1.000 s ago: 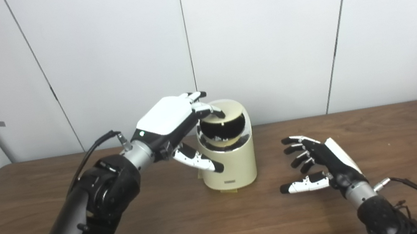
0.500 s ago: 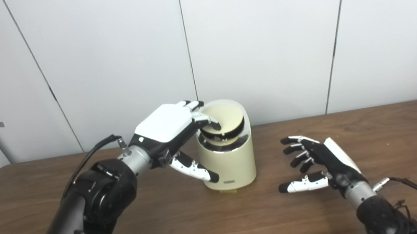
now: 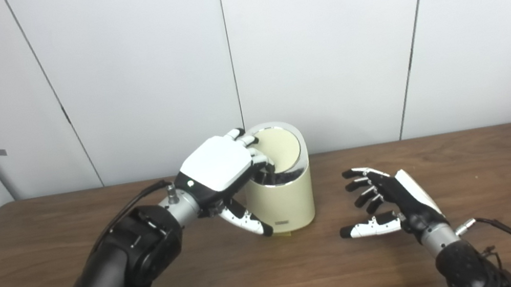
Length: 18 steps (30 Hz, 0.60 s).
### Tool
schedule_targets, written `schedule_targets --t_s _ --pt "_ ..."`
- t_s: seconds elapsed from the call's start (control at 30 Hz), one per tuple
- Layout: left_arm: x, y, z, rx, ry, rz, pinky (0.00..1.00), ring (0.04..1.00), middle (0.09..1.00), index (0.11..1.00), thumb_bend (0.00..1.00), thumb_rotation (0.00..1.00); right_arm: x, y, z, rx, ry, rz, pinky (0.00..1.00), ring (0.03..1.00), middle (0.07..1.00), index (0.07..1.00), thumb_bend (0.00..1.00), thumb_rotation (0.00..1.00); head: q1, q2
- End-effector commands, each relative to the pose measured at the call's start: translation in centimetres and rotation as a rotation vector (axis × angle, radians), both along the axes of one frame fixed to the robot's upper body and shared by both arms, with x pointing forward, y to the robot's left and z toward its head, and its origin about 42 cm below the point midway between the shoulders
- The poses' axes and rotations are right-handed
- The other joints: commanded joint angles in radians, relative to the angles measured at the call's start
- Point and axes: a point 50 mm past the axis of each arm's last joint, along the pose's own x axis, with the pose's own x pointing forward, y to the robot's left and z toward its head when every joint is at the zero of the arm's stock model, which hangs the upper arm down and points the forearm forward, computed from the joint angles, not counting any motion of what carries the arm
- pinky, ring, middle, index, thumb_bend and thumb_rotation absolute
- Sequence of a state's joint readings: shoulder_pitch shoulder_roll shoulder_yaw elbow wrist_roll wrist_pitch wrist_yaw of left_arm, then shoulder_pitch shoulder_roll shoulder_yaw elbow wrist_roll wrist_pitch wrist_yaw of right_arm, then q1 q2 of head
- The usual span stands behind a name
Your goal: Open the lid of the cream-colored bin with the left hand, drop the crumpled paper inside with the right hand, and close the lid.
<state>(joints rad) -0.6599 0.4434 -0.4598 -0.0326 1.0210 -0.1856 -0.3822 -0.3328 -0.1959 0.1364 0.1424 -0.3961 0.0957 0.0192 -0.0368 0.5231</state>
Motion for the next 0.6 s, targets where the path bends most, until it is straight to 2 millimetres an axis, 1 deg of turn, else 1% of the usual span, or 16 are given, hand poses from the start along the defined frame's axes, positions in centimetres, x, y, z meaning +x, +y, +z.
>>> schedule_targets --t_s 0.0,0.17,0.27,0.37,0.43,0.5,0.57 --pt "0.5 -1.2 -0.7 0.067 0.004 -0.017 1.00 0.951 0.804 0.795 1.00 0.53 0.4 0.2 2.0 0.018 -0.072 0.007 0.50 0.611 0.742 0.798 0.88 0.26 -0.001 0.001" --pt "0.1 -1.6 -1.5 0.113 -0.004 -0.023 1.00 0.977 0.811 0.801 1.00 0.52 0.0 0.0 1.9 0.025 -0.057 -0.010 0.51 0.627 0.768 0.800 0.86 0.23 -0.006 0.005" --pt "0.0 -1.2 -1.0 0.074 0.002 -0.017 1.00 0.969 0.805 0.798 1.00 0.52 -0.1 -0.1 1.8 0.028 -0.048 -0.021 0.52 0.638 0.793 0.801 0.85 0.21 -0.006 0.007" --pt "0.0 -0.4 0.0 -0.032 -0.003 -0.016 1.00 0.943 0.793 0.787 1.00 0.53 -0.1 -0.2 1.7 0.022 -0.056 -0.022 0.52 0.638 0.791 0.804 0.85 0.22 -0.006 0.006" --pt "-0.1 0.3 0.8 -0.156 -0.014 -0.006 0.98 0.929 0.790 0.783 0.98 0.52 -0.1 -0.2 1.7 0.027 -0.059 -0.019 0.52 0.637 0.785 0.804 0.84 0.21 -0.006 0.006" --pt "-0.2 1.0 1.4 -0.275 -0.022 -0.002 0.96 0.911 0.789 0.781 0.97 0.49 -0.1 -0.3 1.7 0.032 -0.060 -0.018 0.52 0.635 0.776 0.803 0.84 0.21 -0.005 0.007" --pt "-0.2 1.8 1.9 -0.411 -0.023 0.005 0.95 0.910 0.806 0.794 0.92 0.47 0.0 -0.4 1.7 0.034 -0.058 -0.018 0.52 0.634 0.774 0.800 0.84 0.20 -0.003 0.006"
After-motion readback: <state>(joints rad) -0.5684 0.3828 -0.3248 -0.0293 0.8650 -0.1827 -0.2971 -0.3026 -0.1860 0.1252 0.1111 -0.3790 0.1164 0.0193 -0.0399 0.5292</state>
